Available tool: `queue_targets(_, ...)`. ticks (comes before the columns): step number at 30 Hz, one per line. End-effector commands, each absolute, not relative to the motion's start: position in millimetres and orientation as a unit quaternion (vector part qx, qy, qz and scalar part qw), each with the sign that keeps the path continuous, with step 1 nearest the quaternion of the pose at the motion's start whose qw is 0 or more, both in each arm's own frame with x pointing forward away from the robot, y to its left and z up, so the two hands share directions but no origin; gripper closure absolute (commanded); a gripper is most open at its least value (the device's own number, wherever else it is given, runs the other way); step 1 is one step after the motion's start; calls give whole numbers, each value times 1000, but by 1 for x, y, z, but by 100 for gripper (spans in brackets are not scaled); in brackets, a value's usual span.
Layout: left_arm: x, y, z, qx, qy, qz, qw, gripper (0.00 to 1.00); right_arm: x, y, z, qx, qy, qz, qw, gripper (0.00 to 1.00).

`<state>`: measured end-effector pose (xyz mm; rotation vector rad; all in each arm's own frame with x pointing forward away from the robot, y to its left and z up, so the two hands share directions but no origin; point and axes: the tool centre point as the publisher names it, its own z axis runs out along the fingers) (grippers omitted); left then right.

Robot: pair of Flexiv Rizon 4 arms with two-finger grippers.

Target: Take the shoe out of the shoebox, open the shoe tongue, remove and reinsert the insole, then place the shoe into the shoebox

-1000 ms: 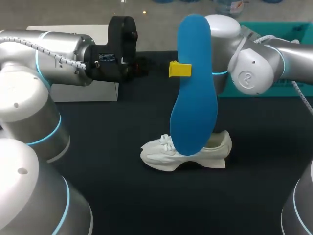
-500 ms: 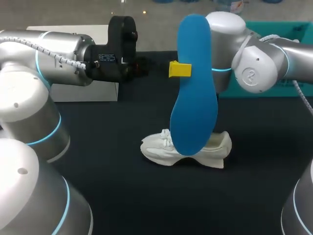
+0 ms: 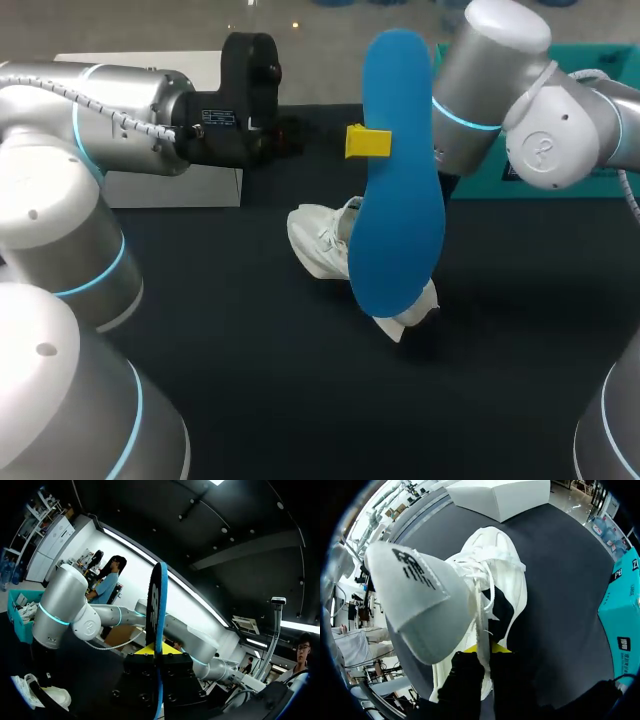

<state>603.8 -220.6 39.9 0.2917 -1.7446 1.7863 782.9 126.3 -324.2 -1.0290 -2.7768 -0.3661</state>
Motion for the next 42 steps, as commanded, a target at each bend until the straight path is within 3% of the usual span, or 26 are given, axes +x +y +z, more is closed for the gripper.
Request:
queue_targets(1, 603, -222, 39, 111, -659, 677, 308, 100, 778, 125, -327, -442, -880, -164, 64, 100)
queue_targets(9, 603, -222, 39, 111, -659, 677, 308, 100, 778, 125, -327, -442, -880, -164, 64, 100)
queue_targets(13, 603, -222, 39, 111, -659, 677, 308, 100, 775, 129, -321, -498, -838, -196, 109, 100)
queue_targets(26, 603, -222, 39, 111, -659, 677, 308, 100, 753, 145, -314, -606, -758, -207, 127, 100)
queue_targets(42, 603, -222, 39, 111, -659, 677, 308, 100, 754, 165, -356, -621, -750, -191, 125, 100)
